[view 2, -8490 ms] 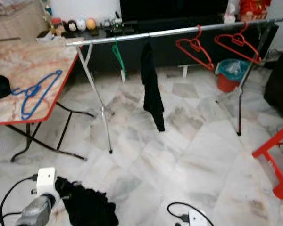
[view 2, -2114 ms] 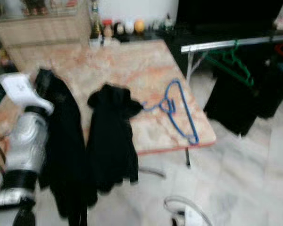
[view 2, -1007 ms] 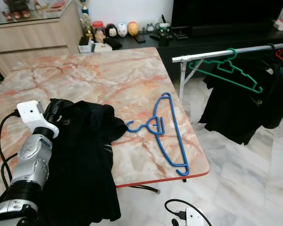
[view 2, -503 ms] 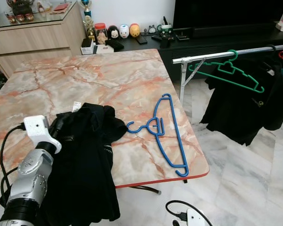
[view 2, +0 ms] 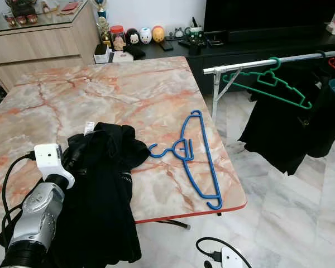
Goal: Hang hanger
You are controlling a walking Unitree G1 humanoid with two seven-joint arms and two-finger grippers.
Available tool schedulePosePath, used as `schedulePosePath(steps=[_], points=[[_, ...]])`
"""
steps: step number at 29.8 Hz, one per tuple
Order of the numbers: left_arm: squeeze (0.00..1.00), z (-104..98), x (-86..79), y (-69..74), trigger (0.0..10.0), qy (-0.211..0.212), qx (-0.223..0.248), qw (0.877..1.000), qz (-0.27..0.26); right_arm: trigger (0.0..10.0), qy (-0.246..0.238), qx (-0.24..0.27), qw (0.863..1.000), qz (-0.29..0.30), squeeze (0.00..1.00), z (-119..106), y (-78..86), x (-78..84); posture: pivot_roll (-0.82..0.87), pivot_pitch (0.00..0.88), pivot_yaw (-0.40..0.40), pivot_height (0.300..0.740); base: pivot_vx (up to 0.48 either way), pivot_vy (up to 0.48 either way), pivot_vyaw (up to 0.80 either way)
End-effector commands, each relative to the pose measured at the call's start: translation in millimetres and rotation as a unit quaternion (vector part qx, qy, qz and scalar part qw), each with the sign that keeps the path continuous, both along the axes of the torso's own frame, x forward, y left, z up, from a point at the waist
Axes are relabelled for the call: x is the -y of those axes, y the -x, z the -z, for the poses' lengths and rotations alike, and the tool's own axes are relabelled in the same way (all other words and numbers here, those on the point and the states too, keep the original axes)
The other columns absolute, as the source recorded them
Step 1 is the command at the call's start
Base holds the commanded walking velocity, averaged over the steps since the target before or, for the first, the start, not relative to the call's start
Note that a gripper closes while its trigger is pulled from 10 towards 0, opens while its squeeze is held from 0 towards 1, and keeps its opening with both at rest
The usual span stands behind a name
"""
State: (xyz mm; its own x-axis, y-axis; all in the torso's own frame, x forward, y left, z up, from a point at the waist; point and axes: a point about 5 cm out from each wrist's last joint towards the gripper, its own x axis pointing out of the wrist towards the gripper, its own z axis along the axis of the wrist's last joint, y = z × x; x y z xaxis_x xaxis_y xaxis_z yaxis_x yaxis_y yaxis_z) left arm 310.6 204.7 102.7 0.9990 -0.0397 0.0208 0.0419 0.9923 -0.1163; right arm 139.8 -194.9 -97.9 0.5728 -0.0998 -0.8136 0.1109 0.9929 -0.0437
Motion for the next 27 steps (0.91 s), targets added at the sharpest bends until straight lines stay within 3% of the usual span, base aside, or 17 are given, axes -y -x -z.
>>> schedulePosePath(steps=[1, 16, 25, 27], points=[[1.0, -10, -0.5, 0.6, 10.0, -0.018, 0.017, 1.0, 0.009, 10.0, -0.004, -0.002, 1.0, 0.001, 0.0, 1, 0.6, -2.8, 0.04, 0.0, 0.051, 0.74, 0.0, 0.0, 0.0], [1.0, -22, -17.2, 18.6, 10.0, -0.015, 0.048, 0.999, -0.011, 10.0, -0.004, 0.0, 1.0, 0.003, 0.0, 1, 0.2, -3.2, 0.06, 0.0, 0.051, 0.74, 0.0, 0.0, 0.0], [1.0, -17, -61.7, 40.2, 10.0, -0.01, 0.056, 0.987, -0.148, 10.0, -0.003, 0.0, 1.0, 0.0, 0.0, 0, -0.8, -1.9, 0.07, 0.0, 0.042, 0.74, 0.0, 0.0, 0.0], [1.0, -12, -72.5, 44.7, 10.0, -0.028, 0.047, 0.981, -0.184, 10.0, -0.002, 0.0, 1.0, -0.002, 0.0, 0, -1.0, -1.9, 0.07, 0.0, 0.041, 0.74, 0.0, 0.0, 0.0]])
